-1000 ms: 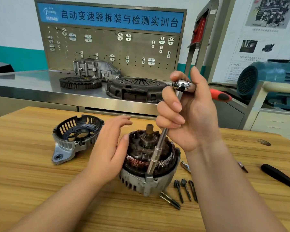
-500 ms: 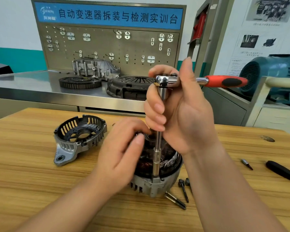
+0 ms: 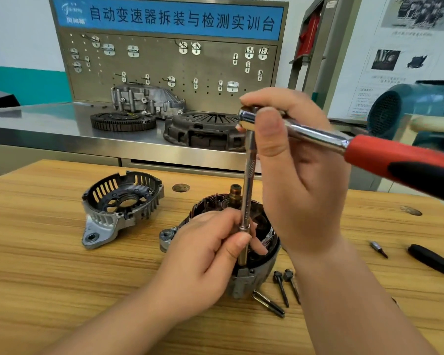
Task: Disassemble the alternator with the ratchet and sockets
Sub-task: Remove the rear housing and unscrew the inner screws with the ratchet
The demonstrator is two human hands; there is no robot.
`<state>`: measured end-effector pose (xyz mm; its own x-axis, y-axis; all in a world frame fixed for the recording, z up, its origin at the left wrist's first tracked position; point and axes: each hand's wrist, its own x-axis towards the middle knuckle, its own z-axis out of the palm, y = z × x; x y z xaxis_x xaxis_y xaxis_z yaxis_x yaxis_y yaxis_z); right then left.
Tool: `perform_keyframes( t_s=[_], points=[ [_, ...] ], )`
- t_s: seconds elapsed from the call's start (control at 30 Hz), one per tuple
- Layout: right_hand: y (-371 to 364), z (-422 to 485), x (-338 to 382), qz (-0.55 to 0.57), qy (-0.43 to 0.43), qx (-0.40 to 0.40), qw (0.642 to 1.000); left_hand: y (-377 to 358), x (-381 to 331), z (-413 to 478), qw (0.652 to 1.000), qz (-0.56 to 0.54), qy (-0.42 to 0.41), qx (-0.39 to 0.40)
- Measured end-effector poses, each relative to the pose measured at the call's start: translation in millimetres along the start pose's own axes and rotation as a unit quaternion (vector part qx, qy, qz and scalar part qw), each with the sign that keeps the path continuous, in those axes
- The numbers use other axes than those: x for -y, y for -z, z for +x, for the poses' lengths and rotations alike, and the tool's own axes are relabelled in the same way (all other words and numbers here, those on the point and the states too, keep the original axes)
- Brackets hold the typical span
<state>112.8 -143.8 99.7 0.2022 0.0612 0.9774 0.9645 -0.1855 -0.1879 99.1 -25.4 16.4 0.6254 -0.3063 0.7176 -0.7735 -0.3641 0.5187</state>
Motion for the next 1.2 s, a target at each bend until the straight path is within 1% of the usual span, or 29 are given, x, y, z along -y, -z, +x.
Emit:
perform_keyframes(
  t_s=[0.07,0.13,0.17,0.23,0.27,0.3,0.33,0.37,0.4,0.47,0.5,0.53,0.57,0.6,0.67,0.7,0.73,0.77,0.8,0.83,0.87,0.93,0.97,1.0,1.07,1.1,1.13,1.17,1.2],
  points=[
    [1.0,-0.7,2.7,0.05,-0.047,0.002,0.998,0.5,-0.2,-0.3,1.0,-0.012,0.008,0.007],
    [1.4,0.8,8.4,0.15,-0.164,-0.009,0.975,1.8,-0.4,-0.4,0.999,-0.021,0.014,0.022],
    [2.8,2.7,10.2,0.222,-0.233,-0.002,0.947,2.6,-0.8,-0.1,0.999,-0.023,0.017,0.03],
    [6.7,6.3,8.2,0.381,-0.347,0.041,0.856,4.0,-1.9,1.2,0.998,-0.033,0.021,0.043],
    [8.2,7.7,7.5,0.439,-0.379,0.062,0.812,4.5,-2.5,1.9,0.998,-0.04,0.025,0.048],
    [8.0,7.3,7.1,0.468,-0.392,0.071,0.789,4.7,-3.0,2.4,0.997,-0.044,0.03,0.05],
    [6.9,5.9,6.2,0.472,-0.391,0.066,0.787,4.9,-3.2,2.8,0.997,-0.045,0.035,0.05],
    [5.2,5.8,4.9,0.452,-0.381,0.053,0.805,4.9,-3.1,2.9,0.997,-0.045,0.039,0.049],
    [2.0,0.1,6.2,0.41,-0.353,0.04,0.84,4.9,-3.0,2.9,0.997,-0.047,0.044,0.048],
    [0.7,4.2,3.0,0.234,-0.252,0.012,0.939,5.0,-3.4,2.3,0.995,-0.068,0.057,0.05],
    [0.3,4.6,2.1,0.129,-0.207,0.028,0.969,5.1,-3.7,2.2,0.993,-0.08,0.064,0.051],
    [1.4,12.3,-1.9,0.034,-0.191,0.075,0.978,4.9,-3.8,2.0,0.993,-0.085,0.068,0.052],
    [2.6,15.9,-4.5,0.002,-0.211,0.117,0.97,4.5,-3.8,1.9,0.992,-0.085,0.071,0.053],
    [3.2,19.1,-5.4,0.004,-0.222,0.137,0.965,4.1,-3.9,1.8,0.992,-0.085,0.072,0.054],
    [2.1,17.7,-1.4,0.036,-0.251,0.119,0.96,3.9,-4.0,1.7,0.993,-0.078,0.067,0.051],
    [1.3,13.1,1.4,0.118,-0.253,0.079,0.957,4.2,-4.2,2.0,0.995,-0.069,0.057,0.048],
    [0.7,5.7,6.0,0.238,-0.266,0.027,0.934,4.9,-4.8,2.7,0.996,-0.056,0.043,0.045],
    [1.7,4.7,6.3,0.345,-0.294,-0.009,0.891,5.5,-5.8,3.2,0.998,-0.044,0.029,0.044],
    [1.3,0.8,6.8,0.422,-0.323,-0.012,0.847,5.8,-7.1,4.3,0.998,-0.033,0.016,0.045],
    [0.5,-1.7,8.1,0.461,-0.351,-0.01,0.815,5.9,-8.2,5.2,0.999,-0.021,0.006,0.047],
    [0.5,2.2,7.0,0.466,-0.367,-0.008,0.805,5.8,-8.9,5.8,0.999,-0.01,0.0,0.047],
    [-3.9,0.4,7.5,0.452,-0.356,-0.011,0.818,5.6,-7.8,5.6,0.999,-0.019,0.014,0.048],
    [-5.9,0.4,7.6,0.426,-0.327,-0.018,0.844,6.1,-6.8,5.2,0.998,-0.038,0.03,0.05],
    [-6.9,-0.6,7.6,0.373,-0.277,-0.028,0.885,6.6,-6.2,4.9,0.996,-0.058,0.045,0.054],
    [-7.4,-3.4,6.2,0.21,-0.147,-0.044,0.966,6.2,-5.4,3.6,0.993,-0.081,0.063,0.057],
    [-7.4,-4.9,5.3,0.141,-0.091,-0.043,0.985,5.5,-5.5,3.2,0.993,-0.085,0.068,0.054],
    [-7.2,-6.5,4.4,0.105,-0.064,-0.044,0.991,4.9,-5.4,2.8,0.993,-0.086,0.071,0.046],
    [-7.5,-7.3,3.6,0.105,-0.071,-0.051,0.991,4.8,-5.1,2.7,0.993,-0.085,0.072,0.04],
    [-8.5,-6.5,4.3,0.137,-0.106,-0.059,0.983,5.3,-4.7,2.7,0.994,-0.078,0.069,0.039]
  ],
)
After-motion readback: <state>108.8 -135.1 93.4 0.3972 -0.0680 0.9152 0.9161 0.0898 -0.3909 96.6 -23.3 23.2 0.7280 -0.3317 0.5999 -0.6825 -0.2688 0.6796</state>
